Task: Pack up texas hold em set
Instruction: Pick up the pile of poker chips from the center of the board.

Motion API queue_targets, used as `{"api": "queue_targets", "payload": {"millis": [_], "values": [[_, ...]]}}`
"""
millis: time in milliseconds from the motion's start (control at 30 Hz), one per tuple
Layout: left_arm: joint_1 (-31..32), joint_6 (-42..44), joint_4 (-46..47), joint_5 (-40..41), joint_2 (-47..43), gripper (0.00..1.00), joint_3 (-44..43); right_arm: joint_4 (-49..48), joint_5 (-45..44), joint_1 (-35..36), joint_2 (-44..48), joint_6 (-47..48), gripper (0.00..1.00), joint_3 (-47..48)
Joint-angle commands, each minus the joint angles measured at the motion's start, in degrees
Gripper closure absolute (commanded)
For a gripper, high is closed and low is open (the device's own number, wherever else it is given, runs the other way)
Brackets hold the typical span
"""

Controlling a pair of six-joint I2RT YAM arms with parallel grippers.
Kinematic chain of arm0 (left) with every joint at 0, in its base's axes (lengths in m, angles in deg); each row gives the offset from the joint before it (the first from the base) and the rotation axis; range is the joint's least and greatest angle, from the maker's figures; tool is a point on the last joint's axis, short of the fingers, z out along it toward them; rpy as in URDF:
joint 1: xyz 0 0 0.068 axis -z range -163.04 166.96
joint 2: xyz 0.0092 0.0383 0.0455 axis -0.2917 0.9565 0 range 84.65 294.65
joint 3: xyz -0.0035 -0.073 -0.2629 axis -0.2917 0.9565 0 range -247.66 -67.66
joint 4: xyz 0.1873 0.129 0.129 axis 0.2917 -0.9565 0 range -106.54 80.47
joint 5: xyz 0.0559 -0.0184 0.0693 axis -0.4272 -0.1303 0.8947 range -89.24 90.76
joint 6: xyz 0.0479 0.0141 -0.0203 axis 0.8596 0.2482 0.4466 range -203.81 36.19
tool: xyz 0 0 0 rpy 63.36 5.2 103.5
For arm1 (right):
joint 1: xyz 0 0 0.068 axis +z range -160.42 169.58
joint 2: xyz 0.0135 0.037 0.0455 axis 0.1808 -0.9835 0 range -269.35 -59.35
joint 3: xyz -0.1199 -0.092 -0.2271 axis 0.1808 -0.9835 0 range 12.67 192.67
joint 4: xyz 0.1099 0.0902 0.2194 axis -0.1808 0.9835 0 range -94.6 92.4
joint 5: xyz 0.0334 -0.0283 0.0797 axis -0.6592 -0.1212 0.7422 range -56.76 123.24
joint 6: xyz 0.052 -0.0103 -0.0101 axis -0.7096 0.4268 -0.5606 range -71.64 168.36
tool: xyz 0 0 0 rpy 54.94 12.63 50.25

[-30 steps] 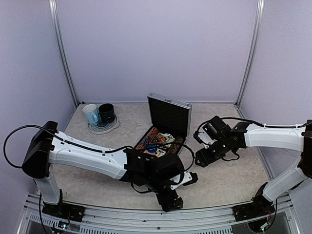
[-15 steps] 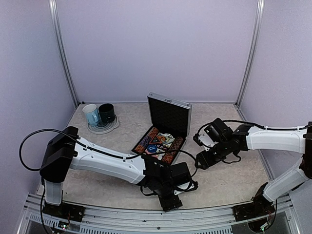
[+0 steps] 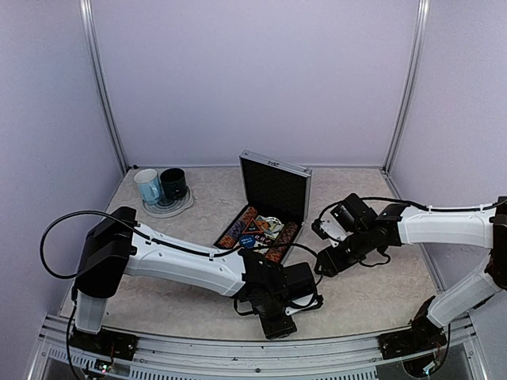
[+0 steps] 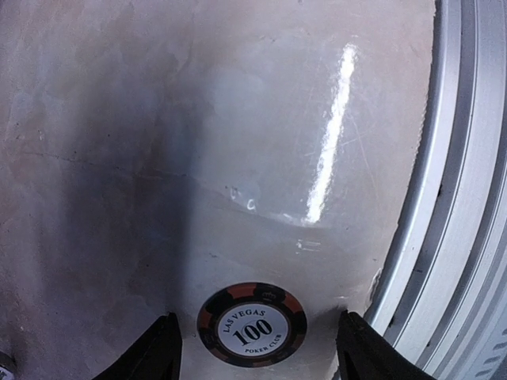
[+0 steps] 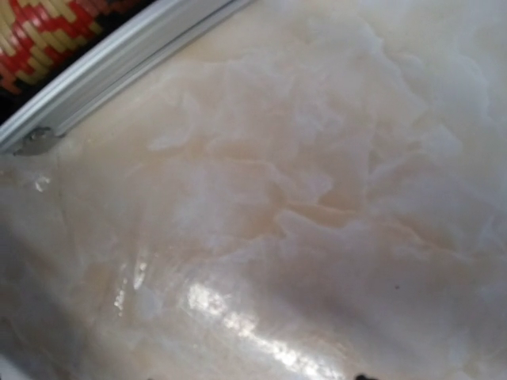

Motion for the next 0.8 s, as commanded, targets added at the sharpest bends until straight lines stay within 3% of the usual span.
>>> {"api": "queue_targets", "payload": {"millis": [0, 300, 767], "values": [[-0.8, 1.3, -3.0, -0.3, 1.6, 0.34, -2.3, -1.0, 0.8, -0.1, -0.9, 0.5, 0.46, -0.7], [-1.2, 2.7, -8.1, -2.0, 4.0, 0.35, -5.2, -1.1, 0.9, 0.0, -1.0, 0.9, 0.47, -0.7], [0.3, 0.7, -9.4, 2.5, 6.2, 0.37, -6.7, -2.1, 1.4, 0.0, -1.0, 0.8, 0.47, -1.8]]}}
